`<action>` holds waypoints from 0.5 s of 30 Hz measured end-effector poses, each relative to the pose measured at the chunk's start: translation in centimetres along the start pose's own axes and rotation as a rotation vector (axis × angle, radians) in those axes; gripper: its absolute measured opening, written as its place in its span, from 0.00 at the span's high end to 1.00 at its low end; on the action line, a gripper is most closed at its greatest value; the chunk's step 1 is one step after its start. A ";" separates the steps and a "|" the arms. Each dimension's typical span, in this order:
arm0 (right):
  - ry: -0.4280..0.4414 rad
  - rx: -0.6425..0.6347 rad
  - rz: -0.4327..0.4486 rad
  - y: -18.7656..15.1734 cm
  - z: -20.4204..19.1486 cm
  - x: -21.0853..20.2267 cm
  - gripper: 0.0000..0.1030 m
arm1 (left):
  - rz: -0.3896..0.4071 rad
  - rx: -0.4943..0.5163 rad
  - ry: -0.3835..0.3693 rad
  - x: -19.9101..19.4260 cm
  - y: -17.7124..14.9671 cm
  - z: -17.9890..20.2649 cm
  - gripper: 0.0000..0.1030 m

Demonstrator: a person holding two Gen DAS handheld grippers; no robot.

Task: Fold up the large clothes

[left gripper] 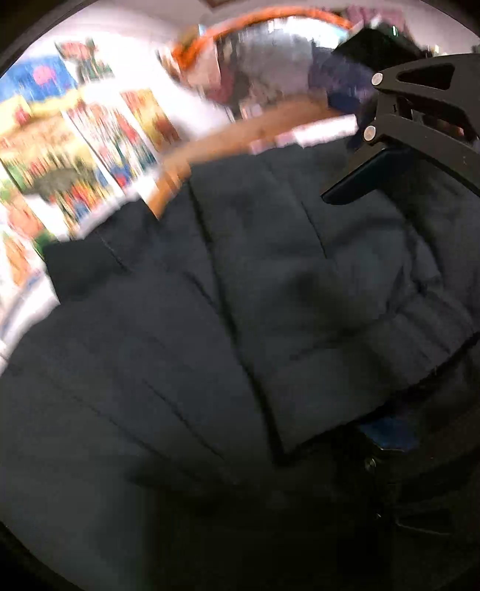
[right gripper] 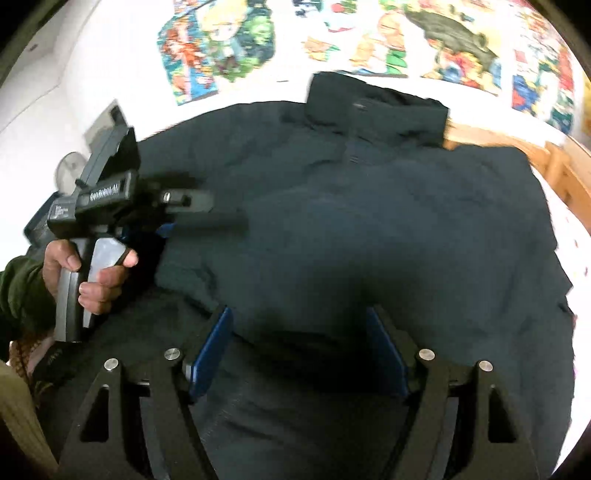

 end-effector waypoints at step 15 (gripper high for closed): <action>-0.229 0.052 0.144 7.4 7.6 -1.6 0.32 | 0.209 0.208 0.333 -5.7 -0.7 3.6 0.94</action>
Point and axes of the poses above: each gripper's, at about its wrist camera, not at the fingertips, and x roughly the way its jaws point, z to its right, y to its top, the point moved 5 cm from there along x, roughly the way its jaws point, and after that the axes turned 7 degrees about -y, right-handed, at the moved point
